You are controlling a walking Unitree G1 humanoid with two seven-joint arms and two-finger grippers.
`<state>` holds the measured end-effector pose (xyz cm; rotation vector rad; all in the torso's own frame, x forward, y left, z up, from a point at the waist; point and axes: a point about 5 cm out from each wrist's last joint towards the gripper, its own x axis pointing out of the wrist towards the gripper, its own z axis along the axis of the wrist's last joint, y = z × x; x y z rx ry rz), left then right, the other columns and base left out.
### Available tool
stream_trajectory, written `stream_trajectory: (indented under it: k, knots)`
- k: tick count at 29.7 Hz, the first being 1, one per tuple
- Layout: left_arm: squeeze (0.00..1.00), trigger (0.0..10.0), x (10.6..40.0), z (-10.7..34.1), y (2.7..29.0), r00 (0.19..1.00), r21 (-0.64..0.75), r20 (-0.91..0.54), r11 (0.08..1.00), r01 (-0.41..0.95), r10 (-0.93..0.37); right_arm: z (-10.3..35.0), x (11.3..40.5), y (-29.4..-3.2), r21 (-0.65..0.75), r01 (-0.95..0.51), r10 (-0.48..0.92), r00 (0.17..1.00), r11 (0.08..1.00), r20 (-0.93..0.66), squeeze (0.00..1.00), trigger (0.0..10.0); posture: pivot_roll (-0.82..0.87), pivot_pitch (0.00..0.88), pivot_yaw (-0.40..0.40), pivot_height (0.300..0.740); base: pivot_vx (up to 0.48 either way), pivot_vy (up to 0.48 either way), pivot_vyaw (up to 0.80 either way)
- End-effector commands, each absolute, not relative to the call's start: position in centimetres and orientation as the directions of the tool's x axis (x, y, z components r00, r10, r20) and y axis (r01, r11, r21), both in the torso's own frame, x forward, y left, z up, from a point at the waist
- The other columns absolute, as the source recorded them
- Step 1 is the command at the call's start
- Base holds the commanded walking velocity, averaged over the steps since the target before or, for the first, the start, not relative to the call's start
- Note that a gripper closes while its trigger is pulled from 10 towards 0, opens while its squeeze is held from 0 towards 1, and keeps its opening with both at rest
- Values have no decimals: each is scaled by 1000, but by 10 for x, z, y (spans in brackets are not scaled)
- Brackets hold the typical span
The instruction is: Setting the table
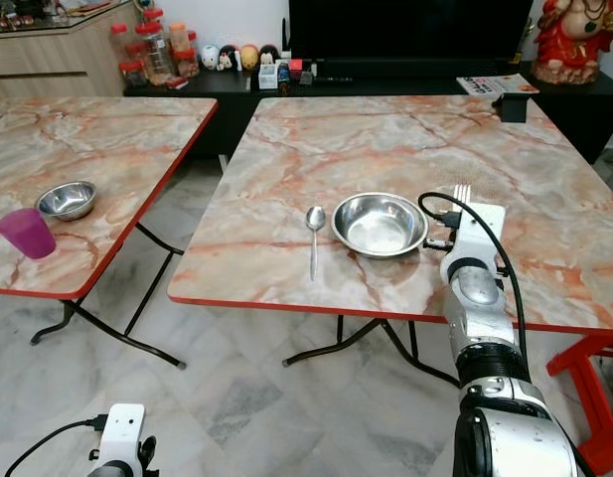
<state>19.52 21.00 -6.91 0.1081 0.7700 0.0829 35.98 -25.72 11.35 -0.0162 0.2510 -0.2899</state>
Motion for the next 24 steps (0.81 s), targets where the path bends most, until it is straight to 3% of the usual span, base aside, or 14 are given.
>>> stream_trajectory:
  k: [1,24]
  knots:
    - [0,10000,195,-69,213,708,132,-696,991,-36,118,117,363,-258,-33,282,-281,930,959,-235,0,10000,-79,0,62,740,0,0,0]
    - [0,10000,193,-70,214,709,146,-693,988,-41,132,114,365,-252,-11,238,-235,949,971,-209,0,10000,-77,0,55,740,0,0,0]
